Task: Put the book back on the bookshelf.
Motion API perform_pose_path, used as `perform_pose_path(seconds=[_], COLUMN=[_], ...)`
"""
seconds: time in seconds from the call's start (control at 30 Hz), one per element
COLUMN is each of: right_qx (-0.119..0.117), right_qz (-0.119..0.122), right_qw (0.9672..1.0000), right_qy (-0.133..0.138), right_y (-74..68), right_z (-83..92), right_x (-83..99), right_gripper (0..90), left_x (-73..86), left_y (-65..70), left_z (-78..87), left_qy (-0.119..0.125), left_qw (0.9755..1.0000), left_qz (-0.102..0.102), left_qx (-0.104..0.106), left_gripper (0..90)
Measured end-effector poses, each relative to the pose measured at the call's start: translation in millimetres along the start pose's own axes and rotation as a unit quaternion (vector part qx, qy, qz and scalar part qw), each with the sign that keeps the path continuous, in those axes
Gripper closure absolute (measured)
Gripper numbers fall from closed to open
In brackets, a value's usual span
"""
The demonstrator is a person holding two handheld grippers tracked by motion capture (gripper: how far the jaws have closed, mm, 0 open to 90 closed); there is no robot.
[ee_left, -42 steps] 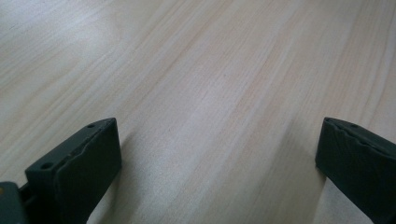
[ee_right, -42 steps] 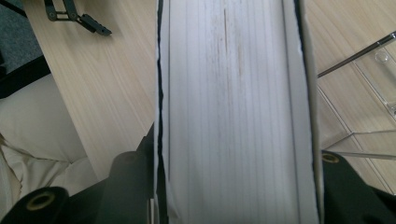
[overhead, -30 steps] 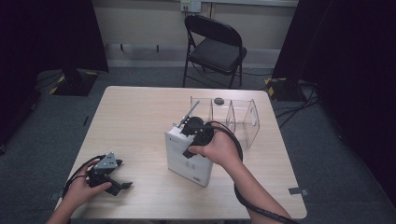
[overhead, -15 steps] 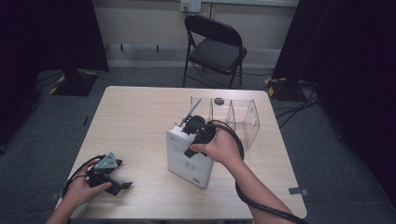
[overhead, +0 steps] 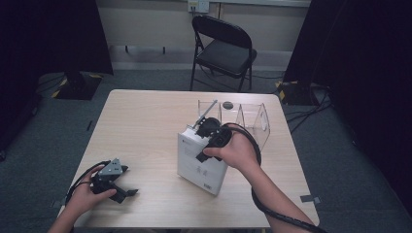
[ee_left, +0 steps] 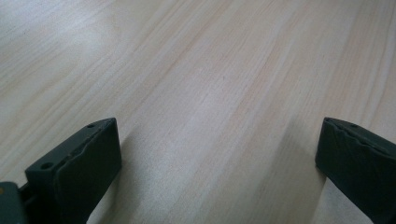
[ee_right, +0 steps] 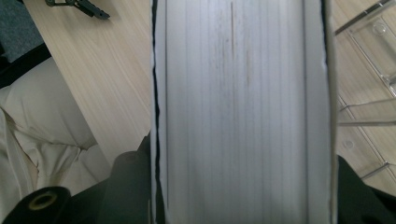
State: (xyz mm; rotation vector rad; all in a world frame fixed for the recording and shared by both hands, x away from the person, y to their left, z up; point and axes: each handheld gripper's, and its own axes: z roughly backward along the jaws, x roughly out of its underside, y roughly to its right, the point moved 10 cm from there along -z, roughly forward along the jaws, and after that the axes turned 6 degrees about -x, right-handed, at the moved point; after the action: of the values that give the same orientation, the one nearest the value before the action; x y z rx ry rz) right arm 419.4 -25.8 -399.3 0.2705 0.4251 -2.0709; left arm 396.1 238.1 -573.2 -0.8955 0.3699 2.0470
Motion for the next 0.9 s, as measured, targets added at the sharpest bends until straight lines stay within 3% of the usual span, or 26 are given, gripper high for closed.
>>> perform_pose_path(seconds=[0.9], right_qx=[0.009], right_qz=[-0.051], right_qw=[0.9986], right_qy=[0.002], right_y=[17.3], right_z=[34.7], right_x=[45.0], right_gripper=[52.1], left_x=[-1.7], left_y=[-1.2], left_z=[-1.4], left_qy=[0.002], left_qw=[1.0000], left_qz=[-0.006], left_qx=[-0.004], left_gripper=[0.0])
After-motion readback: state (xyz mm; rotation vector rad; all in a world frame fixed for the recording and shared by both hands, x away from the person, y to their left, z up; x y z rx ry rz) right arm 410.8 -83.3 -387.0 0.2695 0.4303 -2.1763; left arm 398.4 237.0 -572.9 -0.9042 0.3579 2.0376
